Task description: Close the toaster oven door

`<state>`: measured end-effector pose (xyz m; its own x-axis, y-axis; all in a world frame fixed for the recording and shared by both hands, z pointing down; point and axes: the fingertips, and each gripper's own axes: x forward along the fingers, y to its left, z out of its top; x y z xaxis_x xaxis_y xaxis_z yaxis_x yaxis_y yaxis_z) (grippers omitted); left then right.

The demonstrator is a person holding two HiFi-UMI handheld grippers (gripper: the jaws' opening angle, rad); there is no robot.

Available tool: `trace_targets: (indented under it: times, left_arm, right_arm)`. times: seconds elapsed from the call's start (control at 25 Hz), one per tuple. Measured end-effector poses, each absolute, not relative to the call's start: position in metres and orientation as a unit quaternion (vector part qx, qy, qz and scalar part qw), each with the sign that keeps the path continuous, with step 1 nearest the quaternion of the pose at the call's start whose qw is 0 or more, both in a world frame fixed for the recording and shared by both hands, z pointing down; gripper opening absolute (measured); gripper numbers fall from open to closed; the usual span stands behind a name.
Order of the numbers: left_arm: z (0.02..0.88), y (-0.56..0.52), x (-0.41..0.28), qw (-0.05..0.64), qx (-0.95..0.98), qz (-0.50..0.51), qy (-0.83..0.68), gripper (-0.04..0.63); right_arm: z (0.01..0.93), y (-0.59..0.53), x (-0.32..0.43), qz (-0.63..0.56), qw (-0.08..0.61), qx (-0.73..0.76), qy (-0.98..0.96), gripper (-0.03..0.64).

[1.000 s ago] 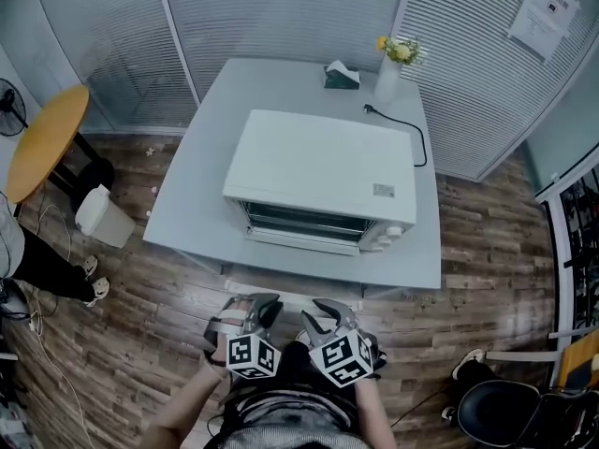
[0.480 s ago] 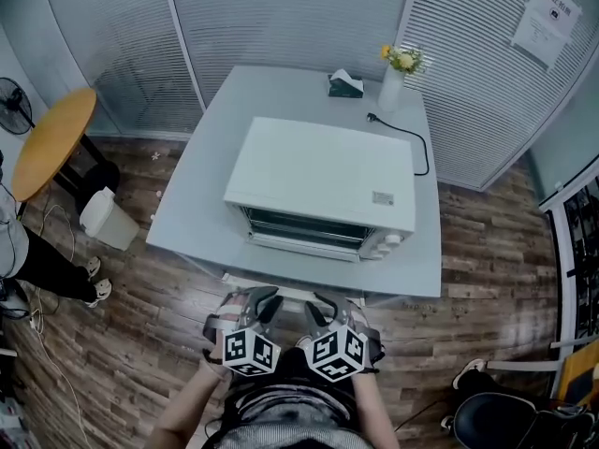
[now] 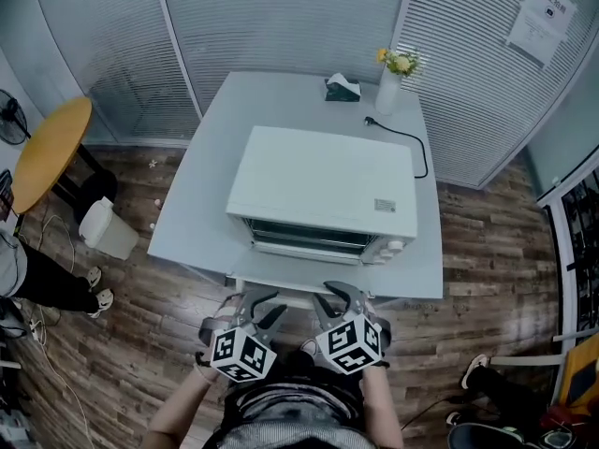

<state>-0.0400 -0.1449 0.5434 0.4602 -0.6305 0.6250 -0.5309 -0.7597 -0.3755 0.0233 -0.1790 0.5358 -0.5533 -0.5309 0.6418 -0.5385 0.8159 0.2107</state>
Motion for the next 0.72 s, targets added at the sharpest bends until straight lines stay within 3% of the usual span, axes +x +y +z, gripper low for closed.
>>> trace_targets:
  times: [0.28, 0.72]
  left_arm:
    - [0.563, -0.153, -0.040, 0.107, -0.841, -0.446, 0.288, 0.144]
    - [0.564, -0.165, -0.033, 0.116, -0.852, -0.445, 0.250, 0.123]
  right_arm:
    - [0.527, -0.193, 0.023, 0.007, 0.357, 0.312, -0.880, 0.109]
    - [0.519, -0.200, 0.023, -0.001, 0.341, 0.334, -0.879, 0.118]
